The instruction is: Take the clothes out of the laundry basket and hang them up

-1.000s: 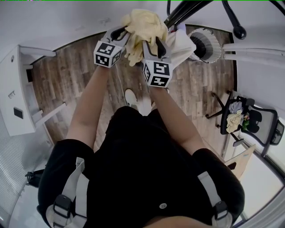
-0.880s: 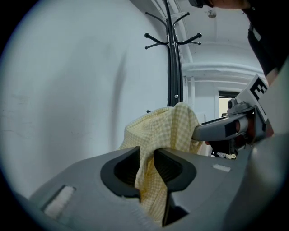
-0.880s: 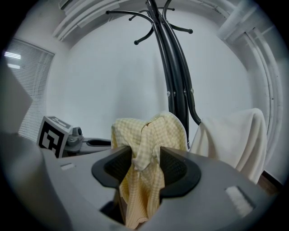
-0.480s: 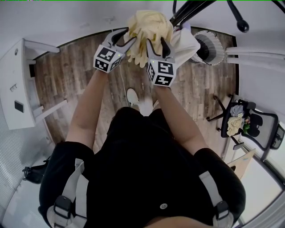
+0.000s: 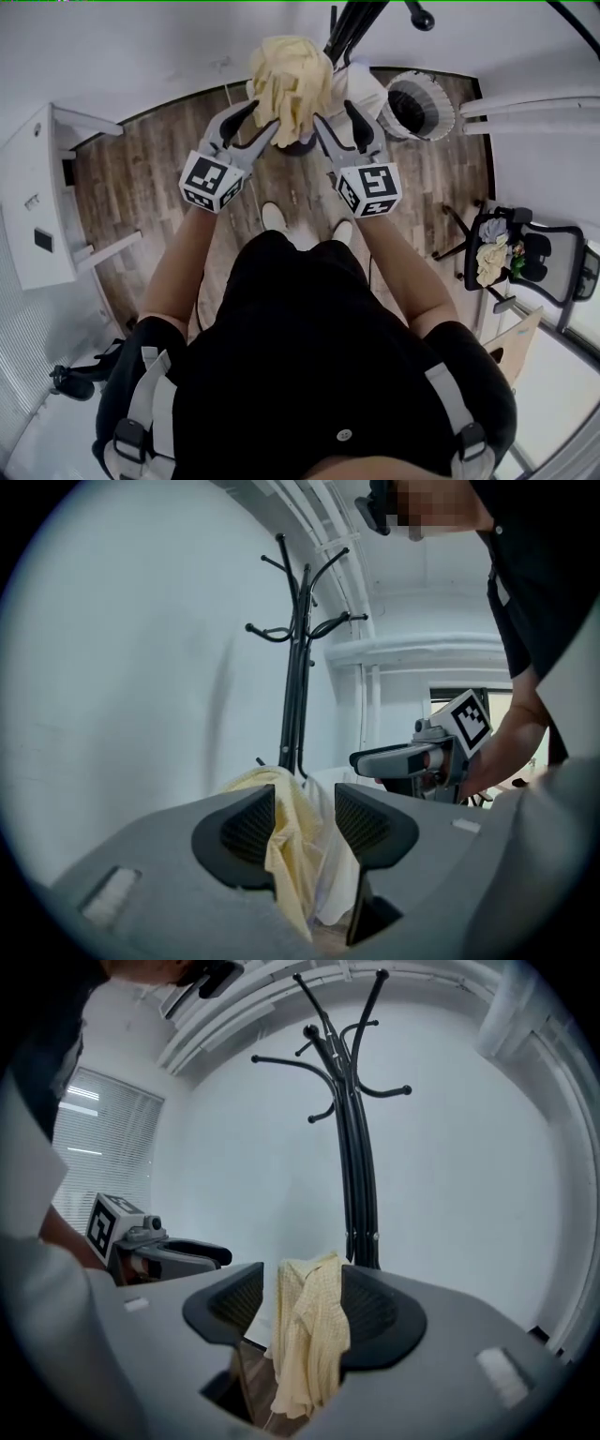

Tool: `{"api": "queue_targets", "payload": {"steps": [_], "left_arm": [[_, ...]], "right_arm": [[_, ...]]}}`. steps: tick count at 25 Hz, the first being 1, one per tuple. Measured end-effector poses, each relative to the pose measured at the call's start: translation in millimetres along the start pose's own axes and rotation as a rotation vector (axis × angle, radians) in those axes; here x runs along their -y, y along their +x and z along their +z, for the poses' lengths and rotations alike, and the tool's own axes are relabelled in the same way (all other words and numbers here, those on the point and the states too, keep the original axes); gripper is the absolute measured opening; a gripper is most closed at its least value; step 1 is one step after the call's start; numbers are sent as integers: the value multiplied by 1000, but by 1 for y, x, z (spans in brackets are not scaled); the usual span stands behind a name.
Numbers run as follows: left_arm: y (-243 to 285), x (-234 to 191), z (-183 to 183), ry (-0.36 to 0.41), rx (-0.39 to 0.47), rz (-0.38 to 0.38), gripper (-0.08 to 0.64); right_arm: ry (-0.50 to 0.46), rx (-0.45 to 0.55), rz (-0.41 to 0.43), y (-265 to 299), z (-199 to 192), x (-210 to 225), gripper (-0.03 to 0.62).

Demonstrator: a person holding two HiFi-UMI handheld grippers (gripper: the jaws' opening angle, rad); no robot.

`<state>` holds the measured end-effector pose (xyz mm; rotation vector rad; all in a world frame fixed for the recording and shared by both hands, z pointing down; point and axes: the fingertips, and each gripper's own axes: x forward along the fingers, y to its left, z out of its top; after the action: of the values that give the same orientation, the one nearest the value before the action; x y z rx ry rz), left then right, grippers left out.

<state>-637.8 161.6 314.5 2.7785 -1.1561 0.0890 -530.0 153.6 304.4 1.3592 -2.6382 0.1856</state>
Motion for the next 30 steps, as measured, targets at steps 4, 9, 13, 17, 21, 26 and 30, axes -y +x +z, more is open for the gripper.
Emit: {"api": "queue_targets", "payload": {"steps": [4,9,13,17,21,26,30], "left_arm": [[-13,58,17,-12,3,-6,206],[-12,137,41,-16,27,9,206],[-5,197,62,-5,59,61,197],[1,249,74,32,82,110,125],[9,291,80,72,89,177,-2],[5,324,79,69,107,250,-2],[-1,334,83,62,126,305,-2]], "right_arm": [[-3,8,77,-54,16,12,246],[-20,35,170,-132,27,29,215],[-44,63,237,-188,28,43,208],[-28,108,298,-233,30,54,58],[-14,145,372,-271,36,64,3],[-43,171,439,-306,44,63,3],[-82,184,499,-320,52,55,3]]}}
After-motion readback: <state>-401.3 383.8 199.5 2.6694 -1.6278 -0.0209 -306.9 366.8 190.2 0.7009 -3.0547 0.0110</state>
